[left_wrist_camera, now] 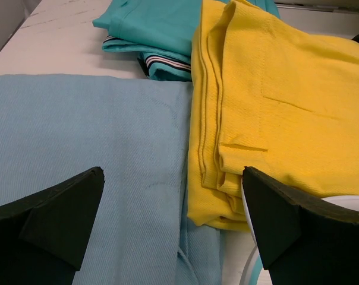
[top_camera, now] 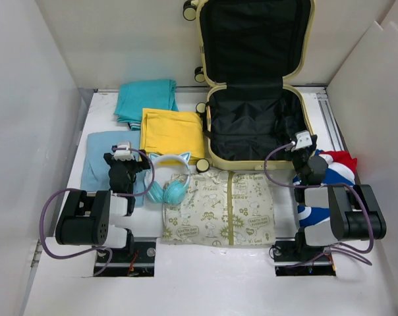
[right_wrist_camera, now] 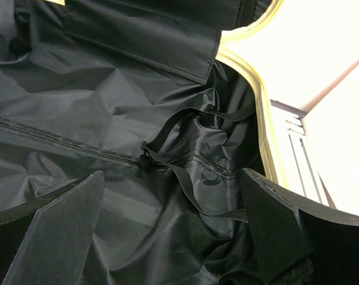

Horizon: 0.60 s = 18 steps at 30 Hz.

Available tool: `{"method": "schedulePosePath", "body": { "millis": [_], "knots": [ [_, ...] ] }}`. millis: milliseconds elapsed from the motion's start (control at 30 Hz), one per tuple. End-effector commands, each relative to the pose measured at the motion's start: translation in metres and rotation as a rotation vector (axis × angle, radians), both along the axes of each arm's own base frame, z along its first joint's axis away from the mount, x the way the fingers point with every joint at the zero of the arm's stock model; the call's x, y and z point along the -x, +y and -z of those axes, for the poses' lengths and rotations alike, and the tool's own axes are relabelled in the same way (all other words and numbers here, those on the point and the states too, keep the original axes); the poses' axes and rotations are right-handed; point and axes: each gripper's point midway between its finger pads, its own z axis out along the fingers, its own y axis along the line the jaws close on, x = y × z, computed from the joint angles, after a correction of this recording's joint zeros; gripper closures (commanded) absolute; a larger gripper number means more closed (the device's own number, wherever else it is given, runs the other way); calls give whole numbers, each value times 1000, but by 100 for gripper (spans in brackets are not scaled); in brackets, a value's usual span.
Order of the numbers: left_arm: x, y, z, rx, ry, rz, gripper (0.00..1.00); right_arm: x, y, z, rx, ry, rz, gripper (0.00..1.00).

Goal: Pack the luggage

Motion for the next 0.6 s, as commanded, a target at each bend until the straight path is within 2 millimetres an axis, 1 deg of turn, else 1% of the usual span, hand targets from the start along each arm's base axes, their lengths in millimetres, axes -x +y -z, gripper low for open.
{"method": "schedulePosePath", "body": {
  "millis": [0, 33, 67, 100, 133, 167, 200, 233, 267, 300, 333, 367, 400, 433, 467, 500, 533, 567],
  "knots": [
    [-11, -3, -63, 4, -236, 15, 0, -6, 1, -20, 8, -61, -10, 0],
    [-11, -3, -68, 5, -257, 15, 0, -6, 1, -20, 8, -61, -10, 0],
    [-10, -16, -75, -54, -278, 88, 0, -5, 3, -24, -1, -77, -21, 0],
    [-5, -20, -73, -56, -276, 114, 0, -6, -1, -40, 2, -83, -20, 0],
    [-3, -22, -85, -57, -314, 123, 0, -7, 0, -49, -8, -62, -22, 0],
    [-4, -22, -64, -47, -202, 127, 0, -8, -3, -61, -11, -39, -8, 0],
    [-1, -22, -98, -128, -248, 138, 0, -14, -3, -78, -13, 31, -7, 0],
    [-12, -34, -150, -265, -314, 210, 0, -5, -3, -120, 5, -32, -6, 0],
    [-11, -51, -148, -370, -258, 328, 0, 0, -6, -142, 17, -45, 11, 0],
    [-9, -53, -176, -438, -306, 329, 0, 6, -9, -165, 30, -67, 25, 0],
    [-12, -54, -216, -470, -361, 297, 0, 20, -15, -205, 69, -102, 62, 0],
    [-15, -38, -227, -423, -332, 188, 0, 28, -16, -222, 97, -111, 86, 0],
    [-15, -30, -225, -380, -272, 146, 0, 37, -34, -237, 115, -107, 201, 0],
    [-15, -33, -227, -347, -236, 135, 0, 50, -32, -255, 137, -79, 239, 0],
    [-14, -33, -247, -326, -234, 121, 0, 58, -40, -263, 176, -52, 310, 0],
    [-11, -37, -226, -337, -121, 153, 0, 68, -47, -269, 196, -19, 372, 0],
    [-7, -48, -223, -326, -93, 189, 0, 81, -54, -270, 218, 41, 484, 0],
    [-1, -52, -230, -327, -88, 205, 0, 89, -59, -267, 294, 135, 534, 0]
  ]
}}
